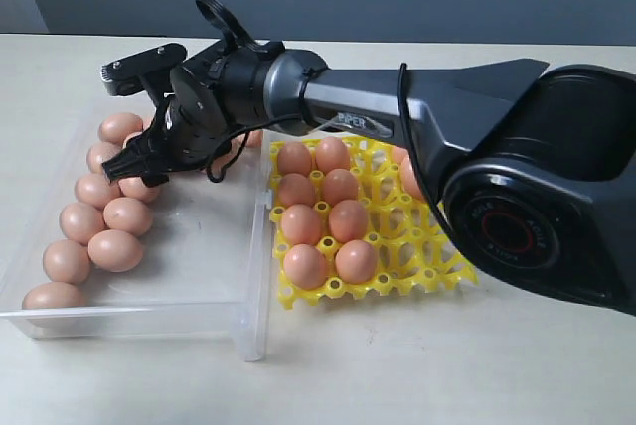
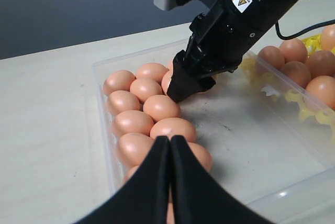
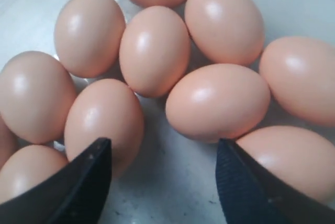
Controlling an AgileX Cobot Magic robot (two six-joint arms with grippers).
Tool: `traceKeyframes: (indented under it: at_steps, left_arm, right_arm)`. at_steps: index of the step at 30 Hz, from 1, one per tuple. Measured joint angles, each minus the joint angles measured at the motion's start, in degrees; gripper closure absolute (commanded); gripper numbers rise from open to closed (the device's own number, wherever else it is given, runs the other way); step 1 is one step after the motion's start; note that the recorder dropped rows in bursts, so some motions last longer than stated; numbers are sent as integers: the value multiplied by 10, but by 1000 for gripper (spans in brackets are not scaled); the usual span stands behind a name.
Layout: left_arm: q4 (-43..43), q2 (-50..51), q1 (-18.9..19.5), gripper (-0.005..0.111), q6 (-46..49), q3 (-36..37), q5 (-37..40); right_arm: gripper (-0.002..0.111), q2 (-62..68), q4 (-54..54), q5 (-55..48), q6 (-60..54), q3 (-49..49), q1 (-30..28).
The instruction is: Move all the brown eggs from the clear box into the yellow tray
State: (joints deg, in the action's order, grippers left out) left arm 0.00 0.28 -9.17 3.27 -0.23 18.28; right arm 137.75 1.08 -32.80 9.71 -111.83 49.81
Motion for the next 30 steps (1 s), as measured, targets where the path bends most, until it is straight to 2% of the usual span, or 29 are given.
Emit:
traceKeyframes:
  at_steps: [10, 12, 17, 18, 22, 30]
  left_arm:
    - [0, 0, 0, 106, 0, 0, 0]
    - [0, 0, 0, 106, 0, 0, 0]
    - [0, 0, 0, 106, 0, 0, 0]
    - [0, 0, 0, 106, 0, 0, 0]
    - [0, 0, 0, 106, 0, 0, 0]
    - [0, 0, 0, 106, 0, 0, 0]
  right_arm:
    - [53, 33, 36, 32, -16, -2, 0]
    - [61, 34, 40, 36, -16, -2, 0]
    - [102, 34, 47, 37, -18, -2, -2]
    - [108, 34, 50, 37, -18, -2, -2]
    - [109, 34, 58, 37, -19, -2, -2]
    - [109, -6, 87, -31, -20, -2, 1]
